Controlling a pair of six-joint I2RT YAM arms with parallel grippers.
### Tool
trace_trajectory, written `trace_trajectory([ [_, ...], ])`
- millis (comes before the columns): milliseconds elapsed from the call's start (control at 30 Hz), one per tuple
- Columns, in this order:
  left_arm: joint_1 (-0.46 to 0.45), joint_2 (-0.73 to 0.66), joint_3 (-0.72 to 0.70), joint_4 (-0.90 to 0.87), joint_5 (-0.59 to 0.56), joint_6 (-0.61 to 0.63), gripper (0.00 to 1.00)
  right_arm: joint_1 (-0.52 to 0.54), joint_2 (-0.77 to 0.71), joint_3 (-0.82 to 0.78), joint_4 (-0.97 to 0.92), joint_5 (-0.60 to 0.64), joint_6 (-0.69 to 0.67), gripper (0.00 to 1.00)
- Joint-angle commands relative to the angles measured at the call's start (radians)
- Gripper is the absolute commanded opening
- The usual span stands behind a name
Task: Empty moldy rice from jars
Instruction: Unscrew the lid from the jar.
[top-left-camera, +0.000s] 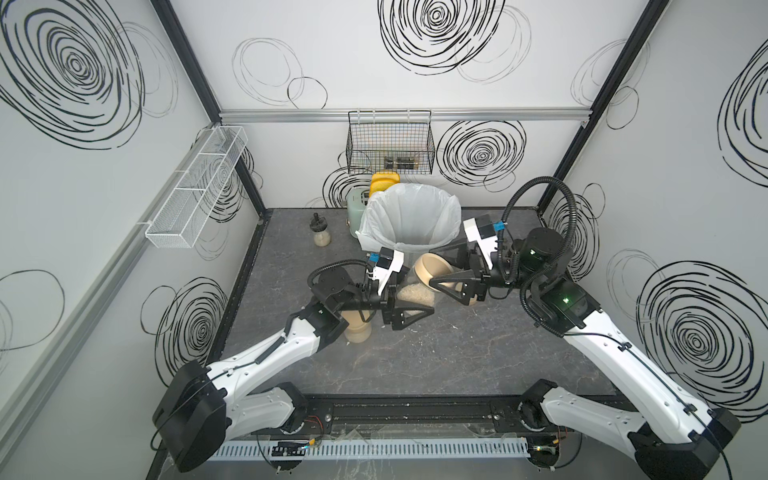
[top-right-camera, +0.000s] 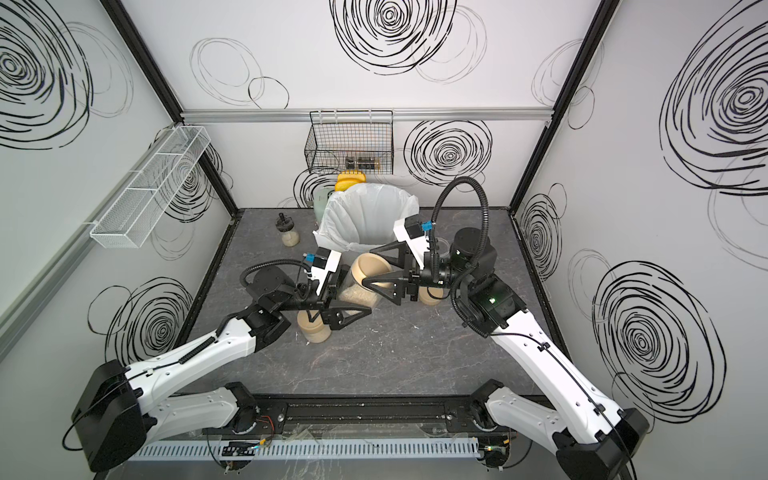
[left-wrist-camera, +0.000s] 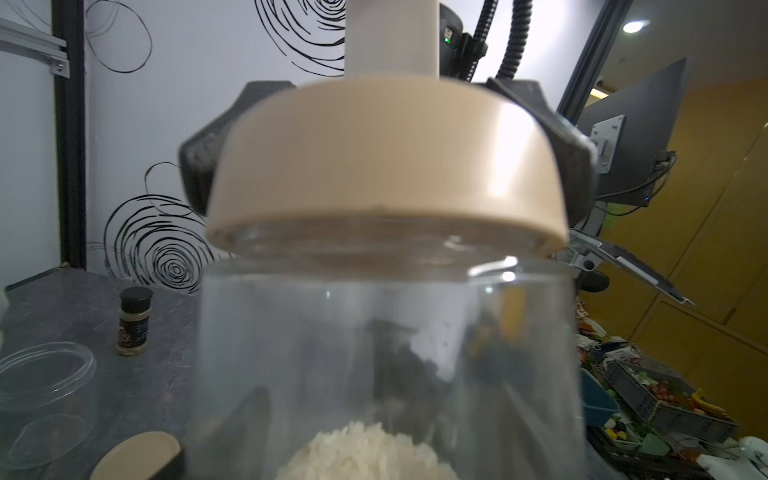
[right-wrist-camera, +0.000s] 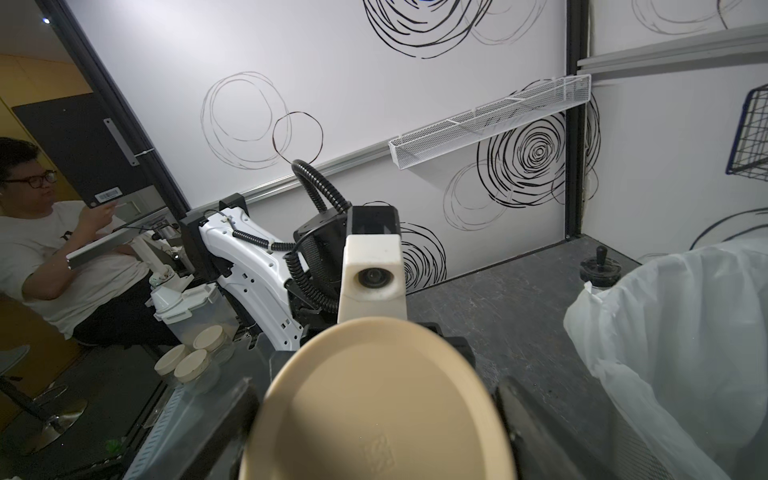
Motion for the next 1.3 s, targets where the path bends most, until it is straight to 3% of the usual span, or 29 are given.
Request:
trace_trajectory([
  [0,-0.003,-0.012,0.027,0.373,0.079,-0.146,0.58,-0.001,0.024,0.009,-0.037,-0.068,-0.081,0.59],
  [367,-0.012,0.004,0.021,0.446,0.118,-0.208,0.58,-0.019,0.048,0.053,-0.010,-0.171,-0.140,0.59],
  [700,-0.012,0.060,0.014,0.684,0.135,-0.389,0.58,-0.030,0.090,0.100,0.002,-0.244,-0.175,0.58],
  [867,-0.013,0.077,0.017,0.726,0.139,-0.423,0.57,-0.031,0.106,0.116,-0.003,-0.268,-0.193,0.59],
  [1267,-0.013,0.036,0.012,0.582,0.115,-0.299,0.58,-0.032,0.093,0.105,-0.028,-0.221,-0.217,0.87],
])
